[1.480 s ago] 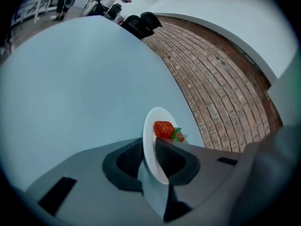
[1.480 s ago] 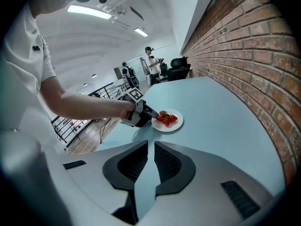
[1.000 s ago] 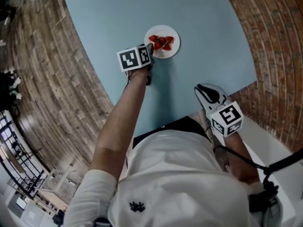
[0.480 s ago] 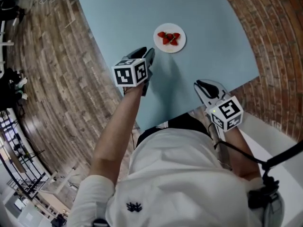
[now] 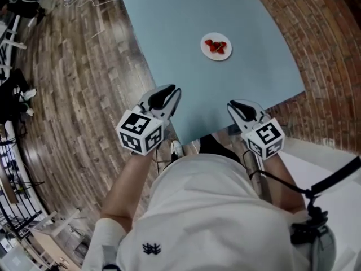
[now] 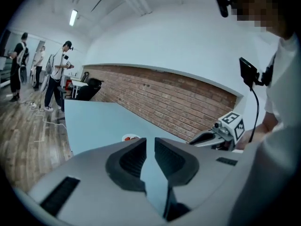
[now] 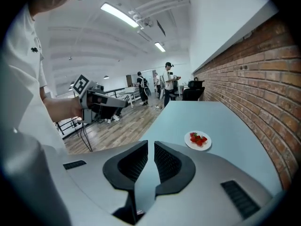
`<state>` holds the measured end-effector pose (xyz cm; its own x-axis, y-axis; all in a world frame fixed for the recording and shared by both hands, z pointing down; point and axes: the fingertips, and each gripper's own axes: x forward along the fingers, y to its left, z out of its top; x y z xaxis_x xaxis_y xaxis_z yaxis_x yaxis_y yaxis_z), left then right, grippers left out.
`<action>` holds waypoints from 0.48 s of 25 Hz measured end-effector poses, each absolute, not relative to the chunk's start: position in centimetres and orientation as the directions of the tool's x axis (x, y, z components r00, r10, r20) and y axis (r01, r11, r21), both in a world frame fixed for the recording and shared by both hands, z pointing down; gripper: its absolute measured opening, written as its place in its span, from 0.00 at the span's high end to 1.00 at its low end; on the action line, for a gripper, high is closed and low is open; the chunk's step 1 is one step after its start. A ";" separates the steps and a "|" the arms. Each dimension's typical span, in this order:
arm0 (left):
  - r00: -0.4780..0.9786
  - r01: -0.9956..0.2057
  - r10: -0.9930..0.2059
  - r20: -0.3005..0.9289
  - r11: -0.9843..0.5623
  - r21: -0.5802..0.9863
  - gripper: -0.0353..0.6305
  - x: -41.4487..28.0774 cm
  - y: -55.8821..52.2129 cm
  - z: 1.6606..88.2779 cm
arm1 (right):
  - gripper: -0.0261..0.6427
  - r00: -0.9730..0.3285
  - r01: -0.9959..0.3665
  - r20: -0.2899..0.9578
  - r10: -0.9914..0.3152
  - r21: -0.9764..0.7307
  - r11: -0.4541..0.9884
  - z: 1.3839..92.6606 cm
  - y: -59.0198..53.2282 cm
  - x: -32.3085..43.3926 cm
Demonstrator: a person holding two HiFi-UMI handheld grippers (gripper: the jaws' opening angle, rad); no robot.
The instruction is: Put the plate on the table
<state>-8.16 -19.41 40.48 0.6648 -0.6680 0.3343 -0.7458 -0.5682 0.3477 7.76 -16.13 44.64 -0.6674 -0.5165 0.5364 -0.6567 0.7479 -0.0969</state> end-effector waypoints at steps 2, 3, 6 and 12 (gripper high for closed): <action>0.683 -0.730 -0.661 0.311 -0.603 0.323 0.90 -9.2 -15.7 38.8 | 0.89 -0.674 -0.654 0.516 -0.528 -0.085 0.752 43.7 -14.3 6.5; 0.693 -0.720 -0.656 0.298 -0.617 0.317 0.92 -9.7 -14.0 38.1 | 0.89 -0.677 -0.652 0.508 -0.532 -0.080 0.754 43.2 -13.3 5.9; 0.718 -0.696 -0.644 0.266 -0.646 0.314 0.94 -11.0 -9.4 36.5 | 0.89 -0.682 -0.649 0.490 -0.543 -0.063 0.758 42.1 -10.9 4.4; 0.759 -0.650 -0.603 0.245 -0.683 0.332 0.94 -12.6 -2.6 35.9 | 0.89 -0.688 -0.646 0.465 -0.558 -0.041 0.762 40.6 -6.4 2.3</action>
